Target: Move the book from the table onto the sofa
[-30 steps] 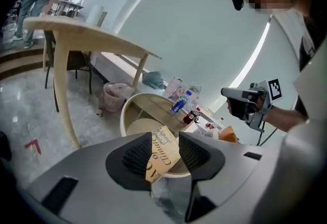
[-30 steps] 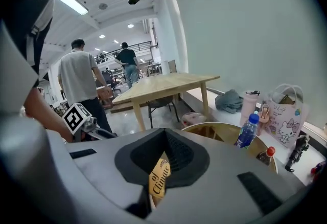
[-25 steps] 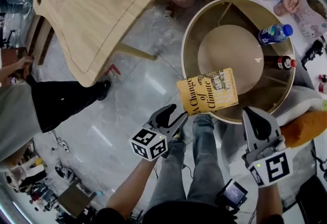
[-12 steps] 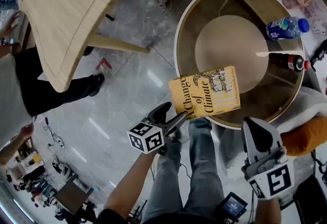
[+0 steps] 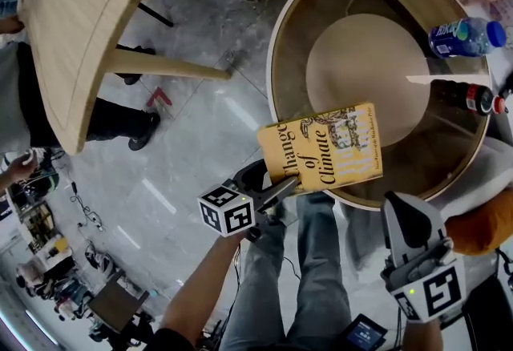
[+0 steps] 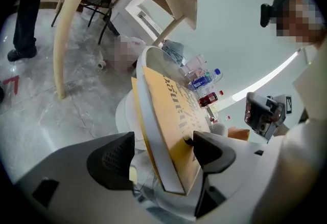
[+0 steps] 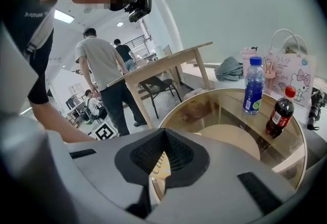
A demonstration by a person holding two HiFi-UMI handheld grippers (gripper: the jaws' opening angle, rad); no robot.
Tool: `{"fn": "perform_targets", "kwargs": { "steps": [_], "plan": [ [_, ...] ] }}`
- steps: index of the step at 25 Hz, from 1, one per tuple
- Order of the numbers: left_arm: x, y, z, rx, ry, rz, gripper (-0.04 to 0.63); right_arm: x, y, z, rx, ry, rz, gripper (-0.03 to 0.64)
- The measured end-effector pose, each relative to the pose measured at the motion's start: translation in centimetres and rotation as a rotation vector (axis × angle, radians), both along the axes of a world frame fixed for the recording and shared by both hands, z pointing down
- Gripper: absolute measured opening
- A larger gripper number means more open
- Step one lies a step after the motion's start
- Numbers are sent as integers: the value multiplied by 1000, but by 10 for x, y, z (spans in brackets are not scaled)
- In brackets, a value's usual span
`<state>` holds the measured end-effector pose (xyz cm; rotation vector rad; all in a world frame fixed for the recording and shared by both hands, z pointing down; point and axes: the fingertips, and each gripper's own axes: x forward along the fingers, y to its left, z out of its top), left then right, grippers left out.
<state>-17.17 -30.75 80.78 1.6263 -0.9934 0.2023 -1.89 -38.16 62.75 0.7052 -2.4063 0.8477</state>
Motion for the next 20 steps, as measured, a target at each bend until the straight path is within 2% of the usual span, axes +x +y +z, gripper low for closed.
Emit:
{"fn": "perform_targets", "kwargs": {
  "steps": [8, 11, 20],
  "plan": [
    [13, -12, -3, 16, 183, -32, 344, -3, 10, 10, -28, -1, -3, 5],
    [12, -18, -2, 3, 200, -59, 279, -5, 8, 5, -23, -8, -6, 5],
    [2, -15, -29, -33, 200, -71, 224, -7, -3, -19, 13, -31, 5, 5]
  ]
}}
